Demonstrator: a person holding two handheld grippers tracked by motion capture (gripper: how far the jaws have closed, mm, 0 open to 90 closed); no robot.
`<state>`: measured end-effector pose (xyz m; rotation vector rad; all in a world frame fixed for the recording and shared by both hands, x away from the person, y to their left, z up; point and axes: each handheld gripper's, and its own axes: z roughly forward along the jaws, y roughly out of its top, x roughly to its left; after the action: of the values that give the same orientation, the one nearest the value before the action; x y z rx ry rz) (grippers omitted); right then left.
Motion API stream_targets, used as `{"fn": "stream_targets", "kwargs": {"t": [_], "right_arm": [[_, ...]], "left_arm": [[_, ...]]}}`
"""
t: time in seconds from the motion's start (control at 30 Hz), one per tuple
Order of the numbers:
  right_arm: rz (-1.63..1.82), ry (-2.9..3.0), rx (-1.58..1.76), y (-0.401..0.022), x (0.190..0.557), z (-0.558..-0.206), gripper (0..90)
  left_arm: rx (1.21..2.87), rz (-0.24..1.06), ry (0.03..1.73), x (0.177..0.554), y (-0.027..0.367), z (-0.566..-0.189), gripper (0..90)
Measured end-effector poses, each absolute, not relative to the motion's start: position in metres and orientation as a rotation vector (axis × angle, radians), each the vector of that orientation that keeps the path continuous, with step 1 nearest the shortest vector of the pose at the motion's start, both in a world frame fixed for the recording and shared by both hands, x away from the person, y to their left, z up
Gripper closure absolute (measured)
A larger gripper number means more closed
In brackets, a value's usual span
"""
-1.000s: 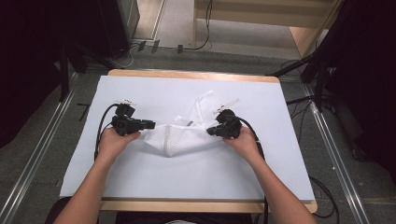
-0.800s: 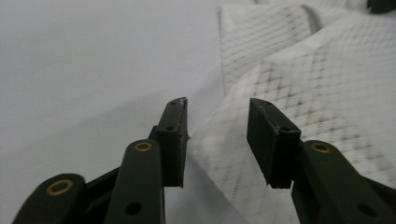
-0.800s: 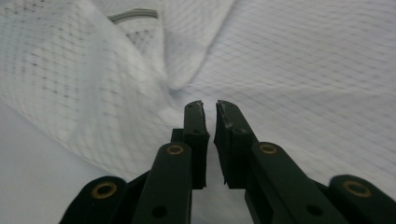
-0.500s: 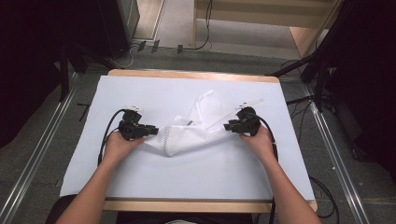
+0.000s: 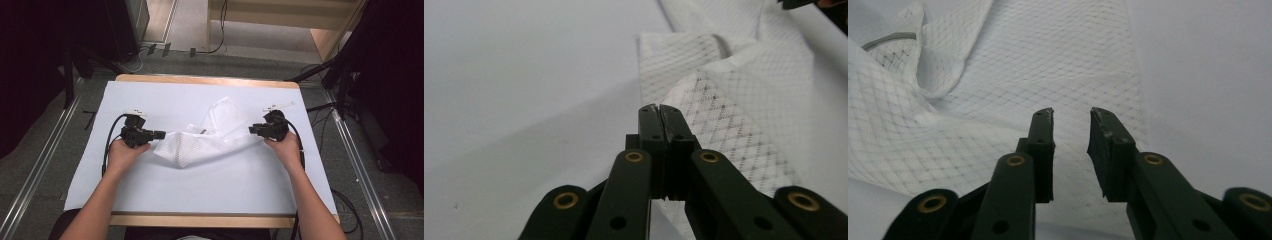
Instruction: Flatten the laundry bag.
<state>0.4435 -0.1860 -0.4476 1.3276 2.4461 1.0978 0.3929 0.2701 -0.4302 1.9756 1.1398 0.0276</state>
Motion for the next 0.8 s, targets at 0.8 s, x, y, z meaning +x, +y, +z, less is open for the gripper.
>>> {"fn": "stream_targets", "kwargs": {"t": [0.8], "right_arm": [[1.089, 2.629, 1.208, -0.107, 0.443, -0.447, 88.6]], "left_arm": [[1.957, -0.071, 0.917, 0.323, 0.26, -0.394, 90.0]]}}
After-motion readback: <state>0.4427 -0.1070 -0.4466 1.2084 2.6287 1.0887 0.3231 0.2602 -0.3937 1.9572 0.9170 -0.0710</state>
